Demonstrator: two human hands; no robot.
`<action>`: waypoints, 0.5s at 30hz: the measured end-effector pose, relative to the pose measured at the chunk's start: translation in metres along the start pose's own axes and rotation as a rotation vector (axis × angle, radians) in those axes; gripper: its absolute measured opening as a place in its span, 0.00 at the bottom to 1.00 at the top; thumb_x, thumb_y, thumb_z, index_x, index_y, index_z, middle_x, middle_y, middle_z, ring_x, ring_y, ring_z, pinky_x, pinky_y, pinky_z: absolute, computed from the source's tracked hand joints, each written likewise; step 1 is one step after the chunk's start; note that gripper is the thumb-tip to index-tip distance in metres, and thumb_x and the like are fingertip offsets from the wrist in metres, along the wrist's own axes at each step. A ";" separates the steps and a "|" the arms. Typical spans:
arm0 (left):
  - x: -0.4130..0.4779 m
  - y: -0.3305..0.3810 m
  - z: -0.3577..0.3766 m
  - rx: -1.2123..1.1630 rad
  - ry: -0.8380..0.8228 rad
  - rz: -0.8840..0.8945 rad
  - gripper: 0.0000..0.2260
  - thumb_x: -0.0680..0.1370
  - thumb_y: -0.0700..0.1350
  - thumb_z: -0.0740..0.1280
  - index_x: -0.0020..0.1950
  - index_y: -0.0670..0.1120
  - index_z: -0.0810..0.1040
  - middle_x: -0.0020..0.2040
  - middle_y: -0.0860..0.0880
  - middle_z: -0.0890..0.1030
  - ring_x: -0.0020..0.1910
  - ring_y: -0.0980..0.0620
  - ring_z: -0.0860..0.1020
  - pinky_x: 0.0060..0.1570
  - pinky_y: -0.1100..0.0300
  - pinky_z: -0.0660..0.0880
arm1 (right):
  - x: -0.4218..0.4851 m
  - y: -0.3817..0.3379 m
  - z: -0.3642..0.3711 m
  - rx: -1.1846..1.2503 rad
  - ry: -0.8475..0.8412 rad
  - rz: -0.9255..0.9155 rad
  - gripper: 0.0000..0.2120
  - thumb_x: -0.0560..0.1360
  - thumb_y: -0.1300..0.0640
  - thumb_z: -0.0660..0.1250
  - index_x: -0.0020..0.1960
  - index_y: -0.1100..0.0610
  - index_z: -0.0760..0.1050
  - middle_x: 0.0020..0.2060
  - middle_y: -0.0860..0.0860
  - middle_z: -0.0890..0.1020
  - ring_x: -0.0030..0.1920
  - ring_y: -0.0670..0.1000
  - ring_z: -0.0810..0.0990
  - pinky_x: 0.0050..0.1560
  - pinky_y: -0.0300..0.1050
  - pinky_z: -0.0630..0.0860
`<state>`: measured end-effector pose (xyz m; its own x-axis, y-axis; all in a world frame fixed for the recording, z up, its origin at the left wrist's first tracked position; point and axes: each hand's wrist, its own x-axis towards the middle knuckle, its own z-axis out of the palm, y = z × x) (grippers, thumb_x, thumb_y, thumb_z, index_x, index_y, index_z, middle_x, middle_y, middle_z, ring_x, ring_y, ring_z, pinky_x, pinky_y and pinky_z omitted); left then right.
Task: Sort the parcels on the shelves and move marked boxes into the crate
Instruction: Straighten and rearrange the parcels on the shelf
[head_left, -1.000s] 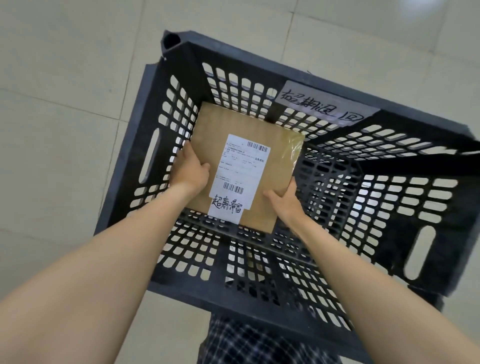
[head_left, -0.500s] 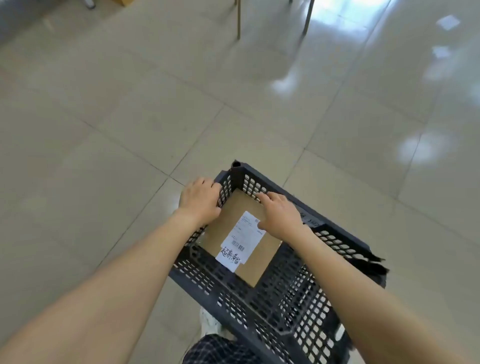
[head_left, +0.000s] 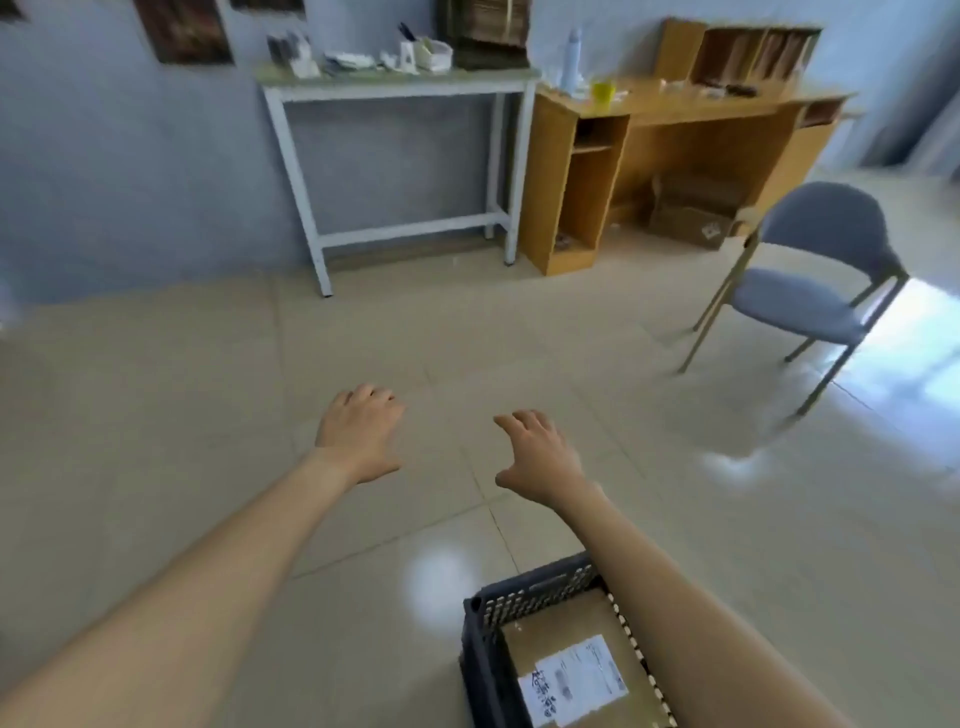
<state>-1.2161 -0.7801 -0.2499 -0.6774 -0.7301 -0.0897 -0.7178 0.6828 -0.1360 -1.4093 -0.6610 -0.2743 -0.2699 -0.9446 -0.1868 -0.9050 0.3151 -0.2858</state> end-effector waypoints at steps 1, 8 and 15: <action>-0.018 -0.026 -0.010 -0.017 0.012 -0.060 0.26 0.70 0.53 0.67 0.67 0.49 0.70 0.66 0.51 0.72 0.67 0.49 0.68 0.63 0.56 0.66 | 0.005 -0.030 -0.009 -0.021 0.011 -0.057 0.37 0.70 0.53 0.70 0.76 0.52 0.58 0.73 0.53 0.63 0.75 0.54 0.56 0.71 0.50 0.60; -0.170 -0.199 -0.054 -0.166 0.102 -0.417 0.31 0.70 0.53 0.69 0.71 0.47 0.66 0.70 0.47 0.69 0.68 0.45 0.68 0.64 0.52 0.68 | 0.002 -0.254 -0.039 -0.152 0.056 -0.416 0.40 0.69 0.52 0.71 0.76 0.51 0.56 0.74 0.53 0.63 0.74 0.55 0.58 0.71 0.50 0.59; -0.383 -0.331 -0.072 -0.195 0.217 -0.654 0.36 0.70 0.53 0.69 0.76 0.48 0.60 0.73 0.48 0.66 0.70 0.45 0.63 0.66 0.52 0.65 | -0.073 -0.480 -0.018 -0.234 0.077 -0.711 0.41 0.69 0.51 0.71 0.77 0.49 0.55 0.73 0.51 0.65 0.72 0.56 0.62 0.69 0.50 0.63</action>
<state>-0.7308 -0.7246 -0.0993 -0.1005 -0.9835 0.1506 -0.9897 0.1143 0.0862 -0.9606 -0.7454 -0.1068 0.3907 -0.9197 0.0372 -0.9139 -0.3925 -0.1041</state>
